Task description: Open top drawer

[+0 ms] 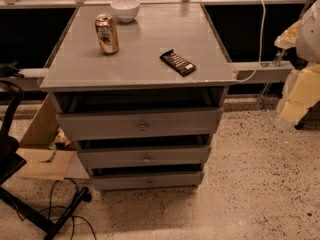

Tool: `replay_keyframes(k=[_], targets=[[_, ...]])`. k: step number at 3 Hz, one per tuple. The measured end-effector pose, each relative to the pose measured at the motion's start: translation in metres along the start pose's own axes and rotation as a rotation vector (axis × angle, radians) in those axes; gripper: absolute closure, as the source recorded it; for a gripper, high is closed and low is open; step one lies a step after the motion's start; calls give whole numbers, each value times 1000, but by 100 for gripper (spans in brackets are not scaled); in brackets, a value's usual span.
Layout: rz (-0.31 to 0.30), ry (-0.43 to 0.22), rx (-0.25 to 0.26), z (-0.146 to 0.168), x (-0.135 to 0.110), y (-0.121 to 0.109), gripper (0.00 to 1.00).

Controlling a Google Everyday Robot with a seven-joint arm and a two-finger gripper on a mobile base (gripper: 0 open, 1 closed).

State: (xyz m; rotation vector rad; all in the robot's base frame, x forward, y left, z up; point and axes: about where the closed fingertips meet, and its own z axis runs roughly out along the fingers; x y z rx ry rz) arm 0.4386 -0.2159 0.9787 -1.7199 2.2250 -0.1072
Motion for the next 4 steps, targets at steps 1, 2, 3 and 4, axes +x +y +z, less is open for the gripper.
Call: replay_keyframes(k=[1,2,3,4], targets=[[-2,2,3,0,-2,-2,0],[1,-11,-4,48,-11,5,0],[-3,-17,-20,122,-26,18,0],[-11,15,-41,203,-41,20,0]])
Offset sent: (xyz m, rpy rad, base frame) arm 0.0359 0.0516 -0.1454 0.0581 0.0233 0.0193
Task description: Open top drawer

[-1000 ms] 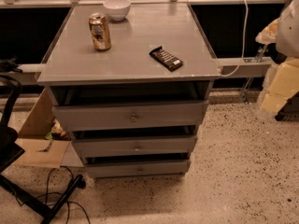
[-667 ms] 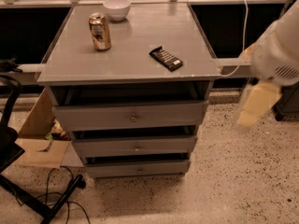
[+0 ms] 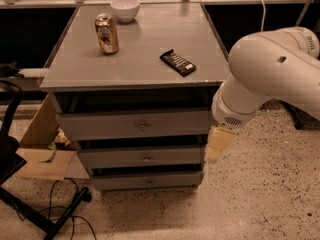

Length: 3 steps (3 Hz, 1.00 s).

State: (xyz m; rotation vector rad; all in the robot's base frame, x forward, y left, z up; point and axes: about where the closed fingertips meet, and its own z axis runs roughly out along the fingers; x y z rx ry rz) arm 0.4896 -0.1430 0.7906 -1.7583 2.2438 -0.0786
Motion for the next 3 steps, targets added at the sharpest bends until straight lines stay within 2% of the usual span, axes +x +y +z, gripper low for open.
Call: replay_keyframes(k=[1,3], targets=[[0,0,0,0,0,0,0],[-97,2,12,45,-27,-18,0]])
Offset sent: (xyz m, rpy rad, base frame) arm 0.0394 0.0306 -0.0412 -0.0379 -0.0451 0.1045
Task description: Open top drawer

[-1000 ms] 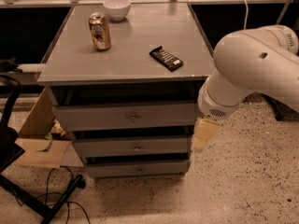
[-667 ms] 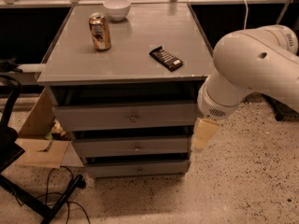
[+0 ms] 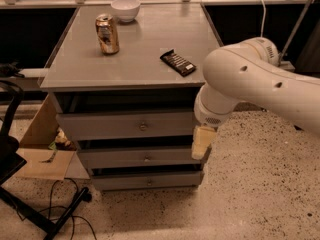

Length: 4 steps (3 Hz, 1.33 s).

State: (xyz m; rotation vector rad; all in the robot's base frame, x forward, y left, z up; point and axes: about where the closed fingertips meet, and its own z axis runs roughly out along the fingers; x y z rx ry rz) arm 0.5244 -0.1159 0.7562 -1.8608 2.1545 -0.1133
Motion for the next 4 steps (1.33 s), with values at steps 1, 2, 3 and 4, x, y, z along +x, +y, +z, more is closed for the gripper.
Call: replay_keyframes(k=[1,2,3,4], targets=[[-65,-9,4,33,-26,-16,0],[-100,-11,3,52,-40,-27,0],[-108,-27,-22,84,-48,-54,0],[-92,-41,-39,103,-45,-72,0]])
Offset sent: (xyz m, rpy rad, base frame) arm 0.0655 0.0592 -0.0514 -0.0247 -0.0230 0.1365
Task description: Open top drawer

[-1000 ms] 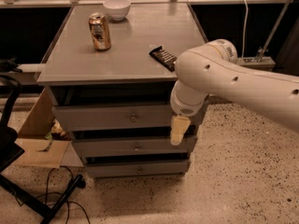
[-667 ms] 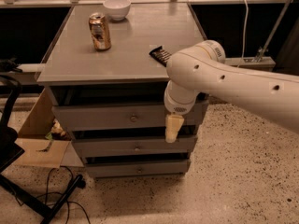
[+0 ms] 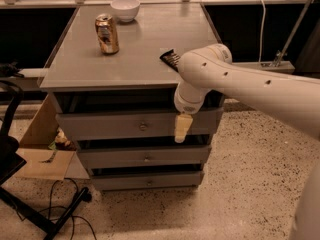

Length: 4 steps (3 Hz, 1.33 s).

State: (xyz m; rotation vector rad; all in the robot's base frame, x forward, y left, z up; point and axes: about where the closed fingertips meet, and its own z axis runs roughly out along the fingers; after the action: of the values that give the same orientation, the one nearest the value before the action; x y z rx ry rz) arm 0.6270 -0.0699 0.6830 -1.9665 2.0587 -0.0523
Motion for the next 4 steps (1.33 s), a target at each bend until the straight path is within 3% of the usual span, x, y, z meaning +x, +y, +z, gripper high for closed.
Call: replay_keyframes(k=[1,2,3,4], targets=[[13,-30,-16,11,5,-7,0],[56,-57,-51,28,24,1,16],[121,-53,-82,36,57,21,39],[121,-53,-81,32,56,19,62]])
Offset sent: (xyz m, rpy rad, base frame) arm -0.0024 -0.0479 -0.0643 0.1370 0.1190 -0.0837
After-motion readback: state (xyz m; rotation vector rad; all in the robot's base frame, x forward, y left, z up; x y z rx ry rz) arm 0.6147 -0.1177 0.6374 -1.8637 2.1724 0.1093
